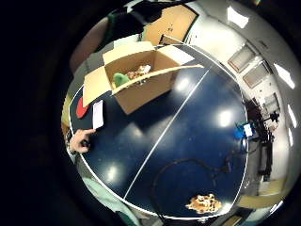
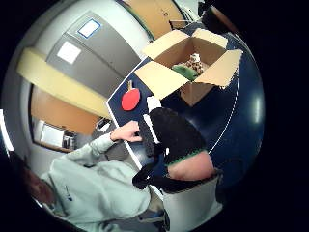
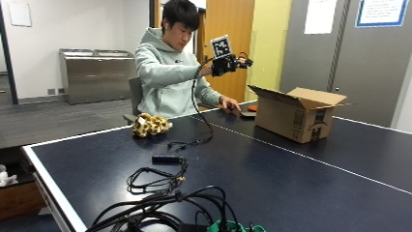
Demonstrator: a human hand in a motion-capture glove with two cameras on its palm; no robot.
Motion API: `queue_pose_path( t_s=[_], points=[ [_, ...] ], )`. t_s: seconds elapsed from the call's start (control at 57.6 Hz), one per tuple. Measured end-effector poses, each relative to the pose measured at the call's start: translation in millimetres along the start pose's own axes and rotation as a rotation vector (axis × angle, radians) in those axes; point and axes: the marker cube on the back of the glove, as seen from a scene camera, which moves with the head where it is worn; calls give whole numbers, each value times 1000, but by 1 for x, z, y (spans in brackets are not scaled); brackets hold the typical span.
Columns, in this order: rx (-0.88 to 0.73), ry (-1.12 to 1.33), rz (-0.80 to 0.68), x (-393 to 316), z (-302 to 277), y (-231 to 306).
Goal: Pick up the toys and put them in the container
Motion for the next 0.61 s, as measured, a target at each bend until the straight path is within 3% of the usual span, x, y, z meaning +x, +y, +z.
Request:
queue_pose_path(
  t_s=[0.035, 0.104, 0.191, 0.261, 0.365, 0.434, 0.608],
  points=[
    [2, 54, 11, 10, 2, -1],
    [-7, 99, -103, 12, 4, 4],
    [-1, 17, -50, -1, 2, 2],
    [-8, 101, -147, 14, 4, 5],
    [-3, 48, 36, 4, 1, -1],
    [-14, 133, -22, 14, 1, 2],
    [-16, 13, -55, -4, -1, 6]
  ],
)
